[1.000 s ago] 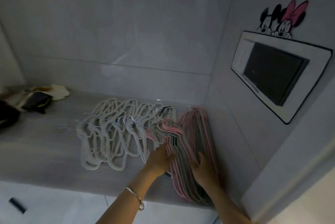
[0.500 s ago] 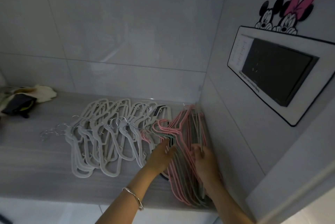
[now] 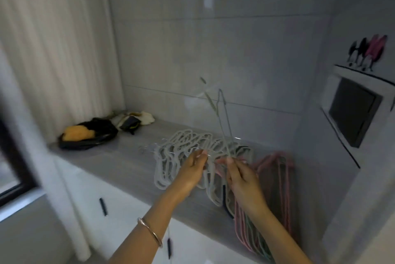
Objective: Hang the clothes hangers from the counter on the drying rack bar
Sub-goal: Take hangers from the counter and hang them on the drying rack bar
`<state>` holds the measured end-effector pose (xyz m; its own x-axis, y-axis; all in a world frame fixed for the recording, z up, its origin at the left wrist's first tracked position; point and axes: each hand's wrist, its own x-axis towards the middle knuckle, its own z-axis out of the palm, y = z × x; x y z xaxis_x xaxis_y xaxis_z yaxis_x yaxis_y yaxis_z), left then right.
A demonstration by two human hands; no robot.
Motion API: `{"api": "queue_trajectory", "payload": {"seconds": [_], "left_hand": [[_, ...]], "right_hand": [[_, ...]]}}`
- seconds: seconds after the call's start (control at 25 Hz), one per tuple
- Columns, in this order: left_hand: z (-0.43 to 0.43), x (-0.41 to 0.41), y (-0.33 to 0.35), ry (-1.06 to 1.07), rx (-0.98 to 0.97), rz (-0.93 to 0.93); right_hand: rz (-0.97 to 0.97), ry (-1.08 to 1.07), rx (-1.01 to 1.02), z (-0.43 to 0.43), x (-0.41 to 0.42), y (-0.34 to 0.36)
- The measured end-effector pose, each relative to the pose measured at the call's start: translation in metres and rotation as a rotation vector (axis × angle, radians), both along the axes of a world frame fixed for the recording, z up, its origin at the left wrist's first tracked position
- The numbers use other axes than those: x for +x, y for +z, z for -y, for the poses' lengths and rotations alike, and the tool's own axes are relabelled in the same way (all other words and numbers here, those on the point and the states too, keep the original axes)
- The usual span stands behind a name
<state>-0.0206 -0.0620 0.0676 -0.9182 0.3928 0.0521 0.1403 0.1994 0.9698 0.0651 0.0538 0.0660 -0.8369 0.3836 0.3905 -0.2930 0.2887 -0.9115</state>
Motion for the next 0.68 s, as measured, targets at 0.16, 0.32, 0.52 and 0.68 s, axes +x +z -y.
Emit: {"api": "queue_trajectory", "payload": {"seconds": [0.16,0.32,0.52,0.68], "left_hand": [[0.059,0.065,0.036,0.261,0.146,0.049],[0.111,0.171,0.092,0.457,0.450,-0.196],[0.175,0.314,0.147,0.715,0.232,-0.641],[0.225,0.414,0.170,0.987,0.113,-0.789]], "right_hand": [[-0.143,0.289,-0.012,0.041,0.063,0.036],[-0.221,0.574,-0.058,0.078,0.134,0.062],[-0.238,0.915,-0.177,0.135,0.211,0.102],[-0.256,1.152,-0.200,0.195,0.275,0.125]]}}
